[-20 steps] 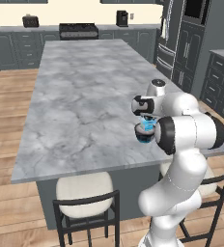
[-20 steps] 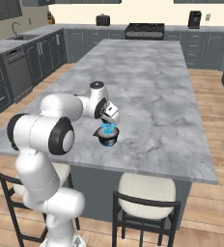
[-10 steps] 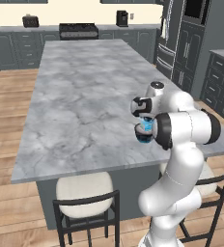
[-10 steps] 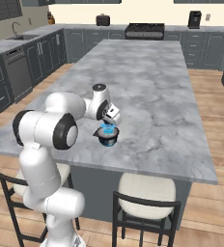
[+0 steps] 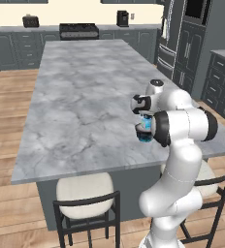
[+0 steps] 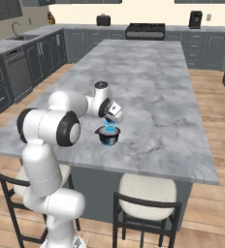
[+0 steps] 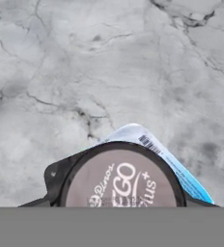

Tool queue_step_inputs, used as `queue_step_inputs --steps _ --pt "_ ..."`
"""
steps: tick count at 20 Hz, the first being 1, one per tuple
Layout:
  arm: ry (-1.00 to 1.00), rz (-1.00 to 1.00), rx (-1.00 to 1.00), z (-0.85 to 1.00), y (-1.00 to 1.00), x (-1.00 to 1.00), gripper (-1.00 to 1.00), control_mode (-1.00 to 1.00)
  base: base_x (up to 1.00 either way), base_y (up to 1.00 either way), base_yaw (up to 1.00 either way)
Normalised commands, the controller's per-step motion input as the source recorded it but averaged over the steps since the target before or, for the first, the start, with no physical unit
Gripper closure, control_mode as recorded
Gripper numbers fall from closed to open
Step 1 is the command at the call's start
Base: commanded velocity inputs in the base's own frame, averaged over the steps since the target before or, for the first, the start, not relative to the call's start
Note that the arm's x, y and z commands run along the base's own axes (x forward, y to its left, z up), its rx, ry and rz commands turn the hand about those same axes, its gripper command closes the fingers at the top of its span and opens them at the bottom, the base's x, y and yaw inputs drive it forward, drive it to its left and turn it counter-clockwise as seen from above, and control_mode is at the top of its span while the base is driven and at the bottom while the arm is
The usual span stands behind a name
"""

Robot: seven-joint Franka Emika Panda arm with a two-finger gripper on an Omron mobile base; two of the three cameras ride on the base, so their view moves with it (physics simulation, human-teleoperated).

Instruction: Stack the yogurt containers by placing the smaller containers on top of the larger containers.

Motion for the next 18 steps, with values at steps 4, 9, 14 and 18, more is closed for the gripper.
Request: queue_step_inputs --steps 4,9,14,18 --pt "0.0 0.0 0.0 -0.02 0.0 0.0 -1.0 -1.0 0.0 0.0 0.0" --pt "0.0 0.0 0.0 0.0 0.0 0.0 -1.0 -1.0 0.0 0.0 0.0" --pt "0.0 0.0 0.0 0.0 -0.04 -0.1 -1.0 -1.0 0.0 0.0 0.0" --pt "-0.01 0.0 0.0 0.05 0.0 -0.42 -1.0 -1.0 0.0 0.0 0.0"
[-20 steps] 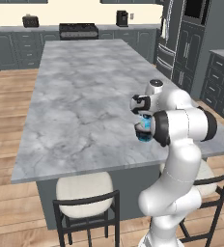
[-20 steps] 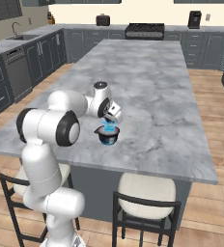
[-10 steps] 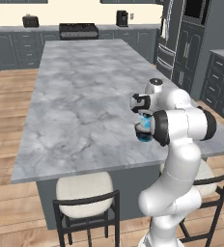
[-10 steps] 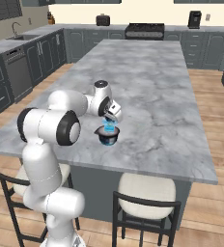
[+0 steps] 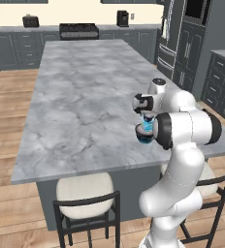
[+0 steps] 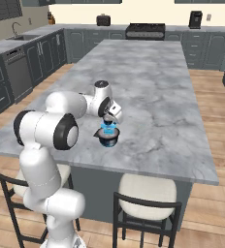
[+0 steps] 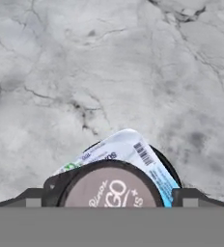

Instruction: Stack the yogurt containers by placing the smaller containers on top of the larger containers.

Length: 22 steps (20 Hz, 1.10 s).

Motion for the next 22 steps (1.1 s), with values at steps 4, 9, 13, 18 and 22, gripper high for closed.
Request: queue_step_inputs --steps 4,9,13,18,22 --pt "-0.03 0.0 0.0 0.46 0.0 -0.38 -1.0 -1.0 0.0 0.0 0.0" --pt "-0.09 0.0 -0.01 0.83 0.25 -0.07 -1.0 -1.0 0.0 0.0 0.0" --pt "-0.1 0.0 -0.01 0.88 0.16 -0.15 -1.0 -1.0 0.0 0.0 0.0" --pt "-0.17 0.0 0.0 0.82 -0.12 -0.66 -1.0 -1.0 0.0 0.0 0.0" --pt "-0.2 0.05 0.05 0.45 -0.41 -0.96 -1.0 -1.0 0.0 0.0 0.0"
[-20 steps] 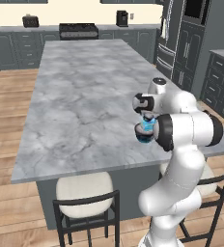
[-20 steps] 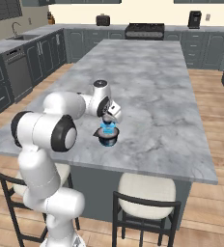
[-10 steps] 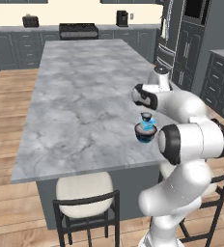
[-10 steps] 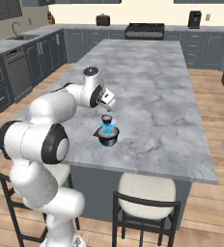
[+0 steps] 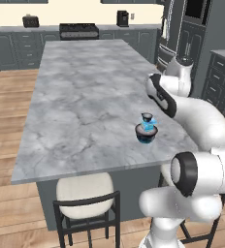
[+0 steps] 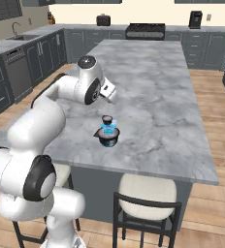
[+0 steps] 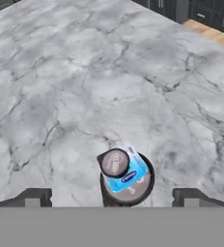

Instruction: Stack the yogurt containers by placing the smaller containers on top of the larger containers.

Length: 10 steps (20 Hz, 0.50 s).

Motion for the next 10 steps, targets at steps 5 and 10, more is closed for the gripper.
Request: queue_step_inputs --steps 5,10 --pt "-0.22 0.13 0.13 0.39 -0.66 -0.95 -1.0 -1.0 0.0 0.0 0.0" --pt "-0.15 0.15 0.16 0.13 -0.81 -0.82 -1.0 -1.0 0.0 0.0 0.0"
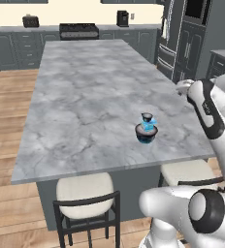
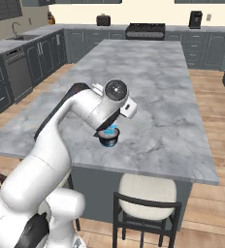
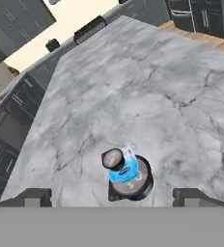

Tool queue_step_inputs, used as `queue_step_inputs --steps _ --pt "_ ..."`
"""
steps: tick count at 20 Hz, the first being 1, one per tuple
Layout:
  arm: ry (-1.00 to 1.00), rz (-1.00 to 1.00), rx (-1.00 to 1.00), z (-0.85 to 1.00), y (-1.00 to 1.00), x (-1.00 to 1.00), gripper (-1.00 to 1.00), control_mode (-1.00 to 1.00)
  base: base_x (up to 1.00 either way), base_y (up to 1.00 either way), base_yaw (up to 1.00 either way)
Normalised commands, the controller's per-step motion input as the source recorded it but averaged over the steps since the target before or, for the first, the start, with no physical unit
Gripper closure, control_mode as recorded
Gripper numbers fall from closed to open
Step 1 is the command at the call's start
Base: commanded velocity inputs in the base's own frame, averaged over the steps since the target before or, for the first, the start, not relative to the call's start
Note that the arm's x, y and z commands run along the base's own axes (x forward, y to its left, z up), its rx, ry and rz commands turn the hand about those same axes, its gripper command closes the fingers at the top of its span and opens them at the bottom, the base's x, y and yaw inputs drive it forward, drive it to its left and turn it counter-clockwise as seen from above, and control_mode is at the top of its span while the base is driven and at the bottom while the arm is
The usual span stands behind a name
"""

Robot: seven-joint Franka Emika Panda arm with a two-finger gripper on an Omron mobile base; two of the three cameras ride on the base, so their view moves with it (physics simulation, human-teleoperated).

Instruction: Stack the yogurt containers by placing the smaller containers on top of the larger containers.

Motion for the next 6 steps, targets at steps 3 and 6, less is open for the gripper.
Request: queue_step_inputs --steps 3,6 --pt "-0.18 0.18 0.17 0.17 -0.75 -0.64 -1.0 -1.0 0.0 0.0 0.0" --pt "-0.19 0.21 0.18 0.07 -0.7 -0.45 -1.0 -1.0 0.0 0.0 0.0"
